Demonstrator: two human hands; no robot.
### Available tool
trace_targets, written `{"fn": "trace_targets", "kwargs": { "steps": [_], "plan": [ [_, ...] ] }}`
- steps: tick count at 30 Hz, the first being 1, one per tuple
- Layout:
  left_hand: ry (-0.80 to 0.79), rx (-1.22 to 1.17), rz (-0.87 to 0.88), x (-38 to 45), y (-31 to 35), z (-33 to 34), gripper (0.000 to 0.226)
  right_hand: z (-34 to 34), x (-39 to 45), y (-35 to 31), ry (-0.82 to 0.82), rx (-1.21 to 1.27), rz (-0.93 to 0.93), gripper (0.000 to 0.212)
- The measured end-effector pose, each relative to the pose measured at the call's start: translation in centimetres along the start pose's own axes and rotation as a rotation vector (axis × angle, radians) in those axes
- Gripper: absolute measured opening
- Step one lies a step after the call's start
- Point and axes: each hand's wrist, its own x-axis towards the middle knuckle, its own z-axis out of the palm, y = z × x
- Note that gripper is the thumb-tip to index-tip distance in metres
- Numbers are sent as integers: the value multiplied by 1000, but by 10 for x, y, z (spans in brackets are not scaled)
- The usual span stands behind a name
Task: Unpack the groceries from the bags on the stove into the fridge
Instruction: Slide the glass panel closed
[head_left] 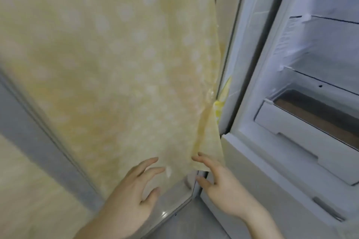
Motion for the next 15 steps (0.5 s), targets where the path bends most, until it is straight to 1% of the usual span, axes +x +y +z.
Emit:
{"fn": "trace_targets", "kwargs": {
  "steps": [5, 11, 13, 15],
  "plan": [
    [66, 37, -238, -102, -40, -32, 46, 65, -1, -46, -166, -28, -167, 47],
    [184, 94, -538, -200, -54, -63, 50, 137, 12, -124, -345, -20, -425, 47],
    [246, 75, -622, -222, -52, -72, 50, 154, 17, -144, -405, -3, -505, 46],
    [344, 78, -698, -245, -51, -78, 51, 170, 24, -162, -493, -10, -572, 46]
  ]
}}
